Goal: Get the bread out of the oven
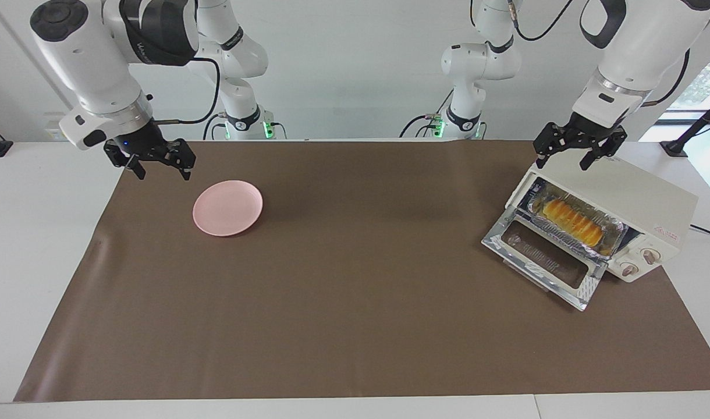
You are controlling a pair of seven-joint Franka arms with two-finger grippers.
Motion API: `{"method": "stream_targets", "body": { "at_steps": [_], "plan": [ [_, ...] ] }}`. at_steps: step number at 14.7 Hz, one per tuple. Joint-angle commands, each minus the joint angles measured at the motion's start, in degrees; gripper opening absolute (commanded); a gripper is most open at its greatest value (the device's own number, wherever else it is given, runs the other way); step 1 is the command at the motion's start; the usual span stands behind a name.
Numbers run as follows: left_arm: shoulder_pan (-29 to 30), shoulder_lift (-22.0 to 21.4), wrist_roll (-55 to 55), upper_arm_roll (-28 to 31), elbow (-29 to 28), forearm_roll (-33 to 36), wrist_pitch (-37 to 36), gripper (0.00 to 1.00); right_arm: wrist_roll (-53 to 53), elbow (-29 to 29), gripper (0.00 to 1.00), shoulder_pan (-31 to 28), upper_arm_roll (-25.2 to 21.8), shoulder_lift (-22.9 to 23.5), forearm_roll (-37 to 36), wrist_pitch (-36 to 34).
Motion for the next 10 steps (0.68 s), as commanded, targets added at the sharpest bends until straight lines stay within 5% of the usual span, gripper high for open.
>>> {"method": "stream_targets", "body": {
  "at_steps": [1,10],
  "plan": [
    [-0.1,-0.3,-0.4,0.1,-0.6,0.0,0.1,1.00,-1.1,-1.1,1.00,-0.6,0.6,-1.1,-0.6,-0.3],
    [0.3,-1.0,-0.7,0.1,-1.6,0.0,0.2,1.00,-1.1,-1.1,1.00,-0.6,0.6,-1.1,-0.6,-0.3]
  ]
}}
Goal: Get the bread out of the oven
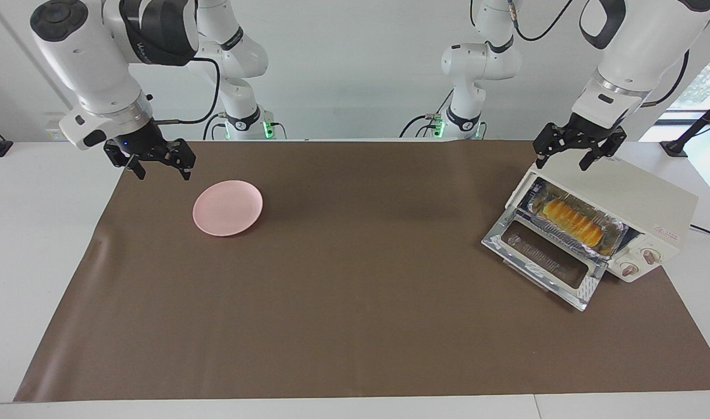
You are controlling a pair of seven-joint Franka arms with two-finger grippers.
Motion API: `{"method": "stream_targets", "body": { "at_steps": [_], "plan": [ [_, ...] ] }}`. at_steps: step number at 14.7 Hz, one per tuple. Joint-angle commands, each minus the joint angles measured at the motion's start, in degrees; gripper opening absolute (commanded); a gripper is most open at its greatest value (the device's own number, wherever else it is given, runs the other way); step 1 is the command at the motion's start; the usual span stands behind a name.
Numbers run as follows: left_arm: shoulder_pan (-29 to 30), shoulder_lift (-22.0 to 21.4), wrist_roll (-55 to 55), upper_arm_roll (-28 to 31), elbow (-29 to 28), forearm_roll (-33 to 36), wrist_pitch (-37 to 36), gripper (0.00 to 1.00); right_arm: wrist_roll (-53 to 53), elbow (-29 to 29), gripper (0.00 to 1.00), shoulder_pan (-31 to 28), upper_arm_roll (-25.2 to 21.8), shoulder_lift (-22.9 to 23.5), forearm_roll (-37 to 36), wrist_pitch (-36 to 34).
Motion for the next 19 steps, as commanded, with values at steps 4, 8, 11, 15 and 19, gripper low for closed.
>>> {"method": "stream_targets", "body": {
  "at_steps": [4,8,11,15,19],
  "plan": [
    [1.3,-0.9,-4.8,0.7,-0.8,0.1,0.9,1.00,-1.1,-1.1,1.00,-0.6,0.6,-1.1,-0.6,-0.3],
    [0.5,4.1,-12.3,0.7,2.5,1.0,-0.1,1.00,-1.1,-1.1,1.00,-0.6,0.6,-1.1,-0.6,-0.3],
    [0.1,10.7,-21.1,0.7,8.0,5.4,-2.2,1.00,-1.1,-1.1,1.00,-0.6,0.6,-1.1,-0.6,-0.3],
    [-1.4,21.9,-32.4,1.0,16.1,9.8,-3.4,1.00,-1.1,-1.1,1.00,-0.6,0.6,-1.1,-0.6,-0.3],
    [-1.5,25.5,-41.1,2.0,15.9,11.0,1.4,1.00,-1.1,-1.1,1.00,-0.6,0.6,-1.1,-0.6,-0.3]
  ]
}}
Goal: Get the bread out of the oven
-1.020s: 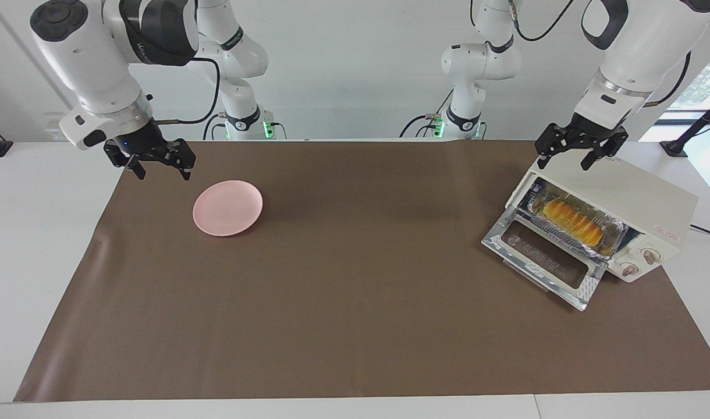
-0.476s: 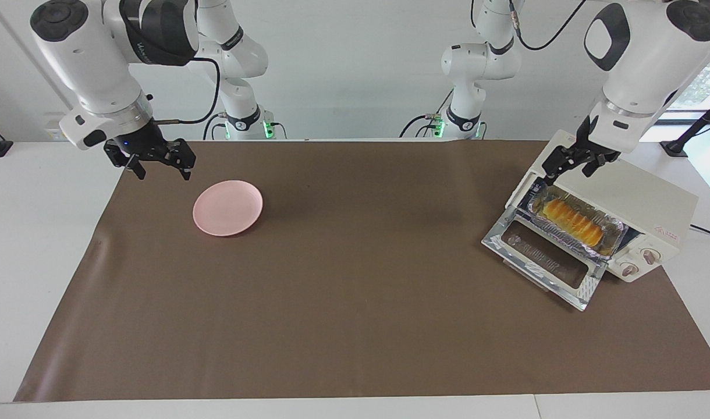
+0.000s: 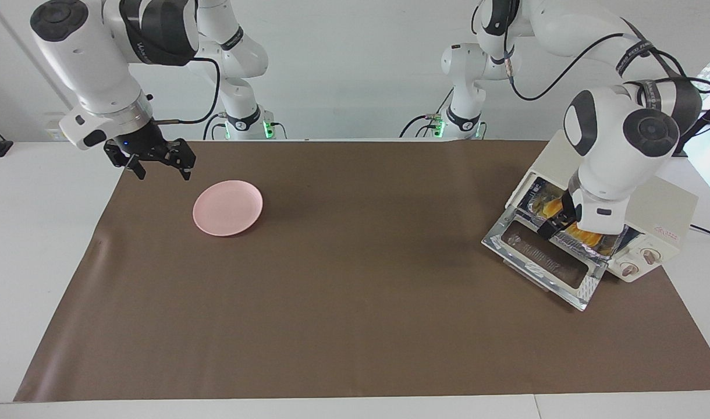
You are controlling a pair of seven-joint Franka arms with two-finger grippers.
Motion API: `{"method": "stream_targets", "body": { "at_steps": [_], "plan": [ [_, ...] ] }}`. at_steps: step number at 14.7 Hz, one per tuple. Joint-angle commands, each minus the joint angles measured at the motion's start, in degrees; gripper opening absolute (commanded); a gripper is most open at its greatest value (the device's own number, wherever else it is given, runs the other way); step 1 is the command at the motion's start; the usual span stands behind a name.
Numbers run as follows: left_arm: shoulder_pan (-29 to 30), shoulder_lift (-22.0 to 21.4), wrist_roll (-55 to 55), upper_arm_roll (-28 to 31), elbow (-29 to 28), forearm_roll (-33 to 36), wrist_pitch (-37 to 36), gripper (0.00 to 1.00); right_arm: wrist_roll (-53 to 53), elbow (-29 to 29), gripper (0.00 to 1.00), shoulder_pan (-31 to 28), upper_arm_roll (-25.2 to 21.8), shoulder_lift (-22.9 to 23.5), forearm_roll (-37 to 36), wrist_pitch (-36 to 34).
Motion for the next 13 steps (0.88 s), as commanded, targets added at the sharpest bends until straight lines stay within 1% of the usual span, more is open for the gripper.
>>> {"method": "stream_targets", "body": {
  "at_steps": [1,3,5,8,9,11,13],
  "plan": [
    [-0.5,1.6,-7.0,1.3,-0.5,2.5,3.8,1.00,-1.1,-1.1,1.00,-0.6,0.6,-1.1,-0.6,-0.3],
    [-0.4,0.3,-10.3,1.8,-4.4,5.7,5.9,1.00,-1.1,-1.1,1.00,-0.6,0.6,-1.1,-0.6,-0.3],
    [-0.3,-0.8,-11.9,2.0,-7.8,6.5,8.0,1.00,-1.1,-1.1,1.00,-0.6,0.6,-1.1,-0.6,-0.3],
    [0.1,-3.0,-13.7,2.6,-14.5,7.0,13.7,1.00,-1.1,-1.1,1.00,-0.6,0.6,-1.1,-0.6,-0.3],
    [0.1,-3.4,-15.3,2.7,-15.9,7.1,14.7,1.00,-1.1,-1.1,1.00,-0.6,0.6,-1.1,-0.6,-0.3],
    [0.1,-3.4,-17.3,2.7,-16.4,7.1,15.1,1.00,-1.1,-1.1,1.00,-0.6,0.6,-1.1,-0.6,-0.3],
    [0.0,-3.5,-19.2,2.7,-18.5,7.2,16.7,1.00,-1.1,-1.1,1.00,-0.6,0.6,-1.1,-0.6,-0.3]
  ]
}}
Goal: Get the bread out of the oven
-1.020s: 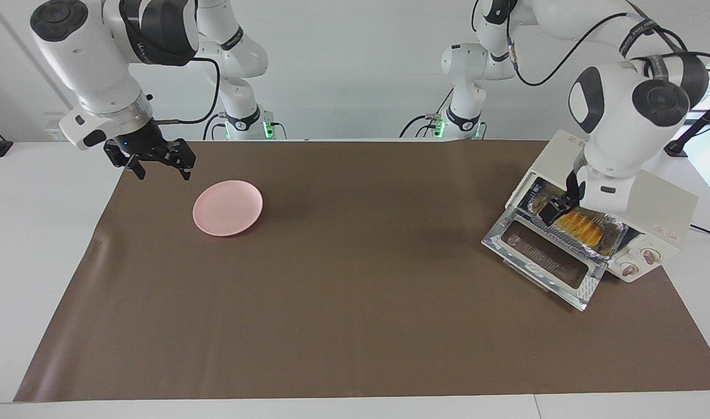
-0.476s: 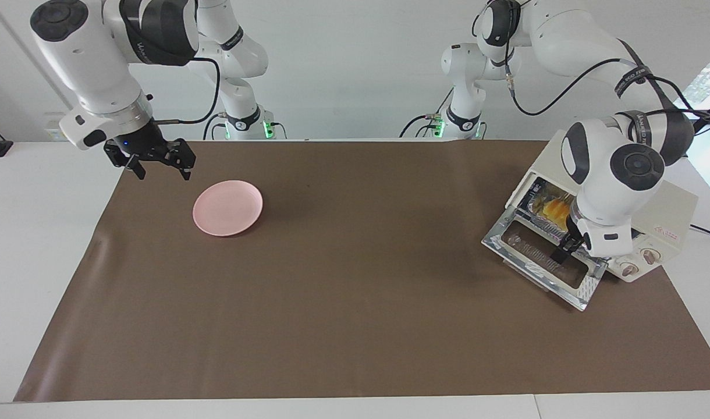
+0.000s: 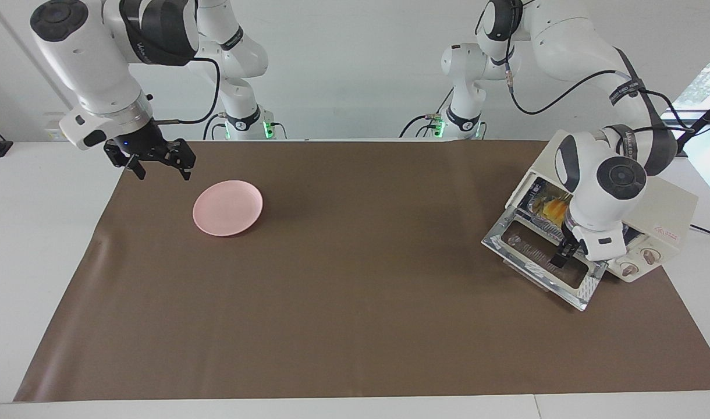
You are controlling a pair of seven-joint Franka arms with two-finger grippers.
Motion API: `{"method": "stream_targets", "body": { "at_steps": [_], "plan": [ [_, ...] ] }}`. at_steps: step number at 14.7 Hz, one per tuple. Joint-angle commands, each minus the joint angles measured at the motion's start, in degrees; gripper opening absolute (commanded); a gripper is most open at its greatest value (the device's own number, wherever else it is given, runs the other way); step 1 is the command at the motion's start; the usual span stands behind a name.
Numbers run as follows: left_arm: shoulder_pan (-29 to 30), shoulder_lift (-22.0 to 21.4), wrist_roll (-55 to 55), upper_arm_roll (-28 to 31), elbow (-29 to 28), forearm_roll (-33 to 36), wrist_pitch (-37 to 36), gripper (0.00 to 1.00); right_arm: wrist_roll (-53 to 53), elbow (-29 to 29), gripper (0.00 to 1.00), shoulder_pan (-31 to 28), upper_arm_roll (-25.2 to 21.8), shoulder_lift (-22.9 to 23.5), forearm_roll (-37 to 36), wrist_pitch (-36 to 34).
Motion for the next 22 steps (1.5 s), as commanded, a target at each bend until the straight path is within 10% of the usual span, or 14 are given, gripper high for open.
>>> {"method": "stream_targets", "body": {
  "at_steps": [1,22],
  "plan": [
    [-0.5,-3.2,-3.0,0.0,-5.4,1.6,2.7,1.00,-1.1,-1.1,1.00,-0.6,0.6,-1.1,-0.6,-0.3],
    [0.3,-7.0,-2.3,-0.2,-15.3,1.6,8.0,1.00,-1.1,-1.1,1.00,-0.6,0.6,-1.1,-0.6,-0.3]
  ]
}}
